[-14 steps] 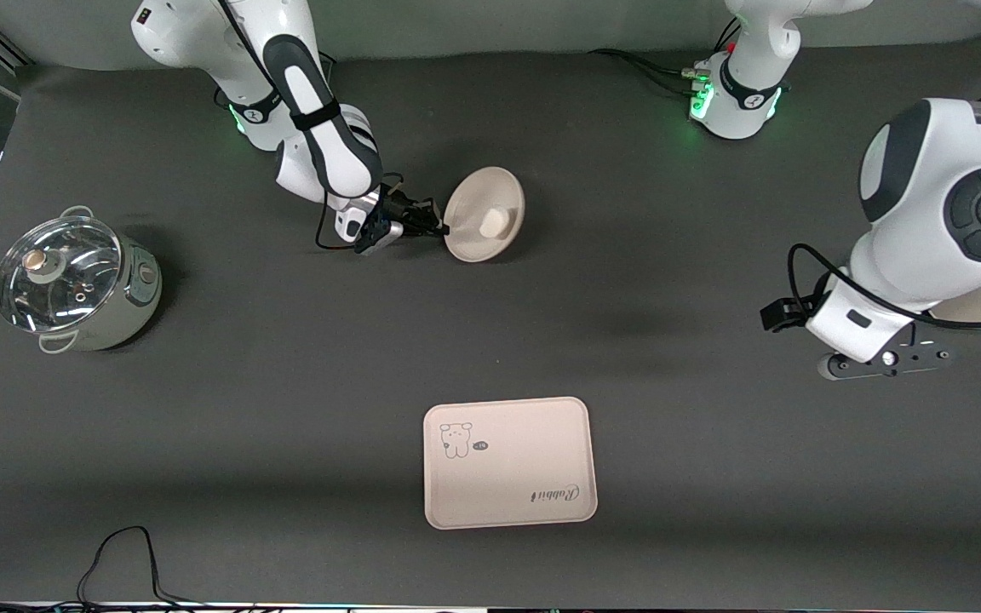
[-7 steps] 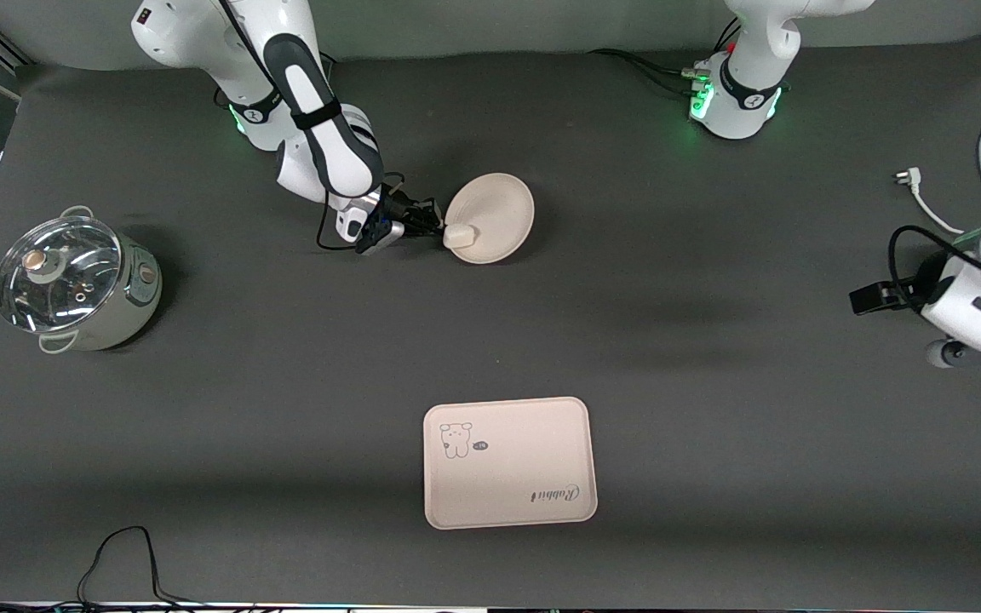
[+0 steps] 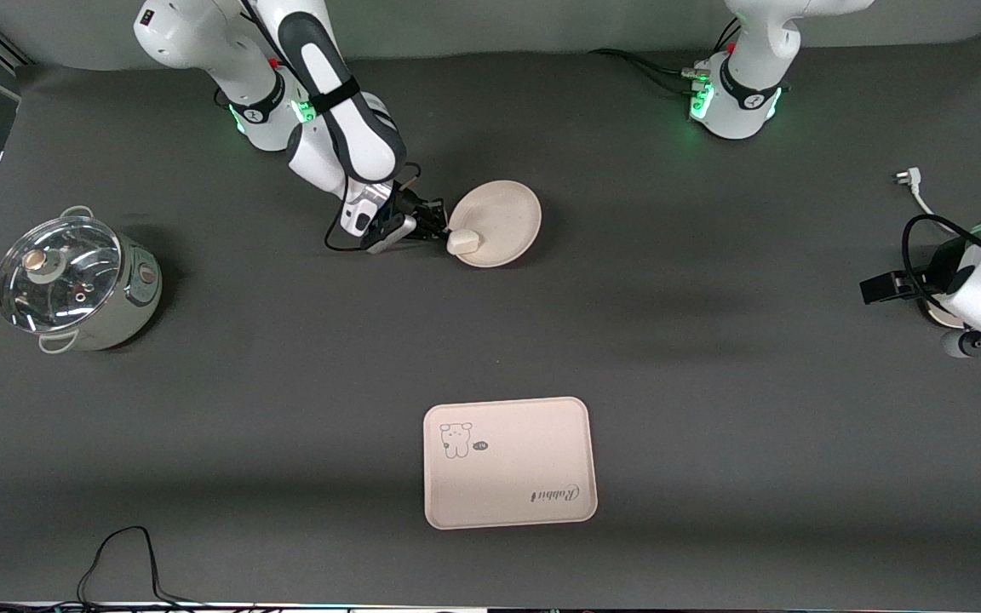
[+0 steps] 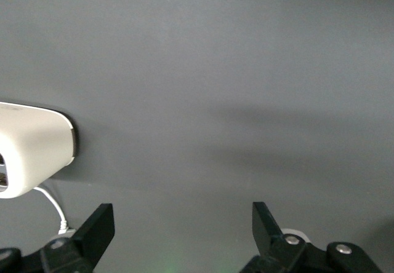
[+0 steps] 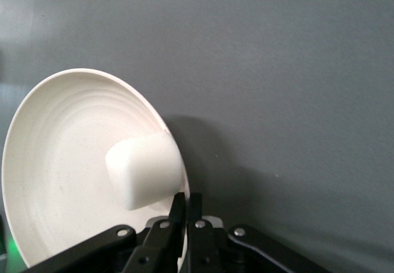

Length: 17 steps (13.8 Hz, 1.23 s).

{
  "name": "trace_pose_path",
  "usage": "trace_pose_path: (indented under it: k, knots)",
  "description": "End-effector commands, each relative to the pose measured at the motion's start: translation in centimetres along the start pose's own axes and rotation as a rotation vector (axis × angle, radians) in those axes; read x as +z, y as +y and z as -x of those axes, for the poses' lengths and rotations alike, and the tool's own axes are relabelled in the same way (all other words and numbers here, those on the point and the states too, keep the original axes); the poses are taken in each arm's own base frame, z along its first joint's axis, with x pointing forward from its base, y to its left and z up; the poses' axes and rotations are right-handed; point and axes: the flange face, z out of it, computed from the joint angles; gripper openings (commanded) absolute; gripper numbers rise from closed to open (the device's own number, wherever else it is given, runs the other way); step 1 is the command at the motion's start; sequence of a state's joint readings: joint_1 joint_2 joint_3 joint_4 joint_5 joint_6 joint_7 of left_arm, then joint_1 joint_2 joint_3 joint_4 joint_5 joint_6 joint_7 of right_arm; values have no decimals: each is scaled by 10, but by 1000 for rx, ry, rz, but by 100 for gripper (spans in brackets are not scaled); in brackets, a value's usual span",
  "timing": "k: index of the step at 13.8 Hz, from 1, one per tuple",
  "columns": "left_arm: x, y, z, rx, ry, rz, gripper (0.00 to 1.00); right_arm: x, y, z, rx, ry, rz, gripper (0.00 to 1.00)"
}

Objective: Place bun in plate and plate on tray
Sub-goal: 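Carry the plate with the right gripper toward the bunny tray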

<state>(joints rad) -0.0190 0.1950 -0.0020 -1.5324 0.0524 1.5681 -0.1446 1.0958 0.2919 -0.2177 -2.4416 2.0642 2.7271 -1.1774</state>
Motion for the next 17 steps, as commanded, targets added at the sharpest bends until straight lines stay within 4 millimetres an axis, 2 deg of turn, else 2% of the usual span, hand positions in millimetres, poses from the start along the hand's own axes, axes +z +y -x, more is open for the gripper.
trace_pose_path:
  k: [1,3,6,9,12,13,15,17]
  knots:
    - [-7,9,4,22,3,65,100,-1,-16,-12,-11,36,-19,0]
    - [-12,14,5,27,8,87,100,-1,-21,-19,-37,38,-22,0]
    - [-14,16,4,14,15,80,100,-9,-16,-39,-67,53,-13,0]
    - [-13,16,4,31,14,67,100,-23,1,-74,-61,99,2,0]
    - [-12,18,4,36,10,61,100,-54,32,-116,-92,133,40,0]
    - [-11,21,4,40,11,61,100,-61,32,-130,-85,140,44,0]
    - [-9,21,2,42,12,61,100,-67,16,-149,-38,129,41,0]
    - [-6,22,-2,42,10,62,100,-86,11,-179,-31,114,60,0]
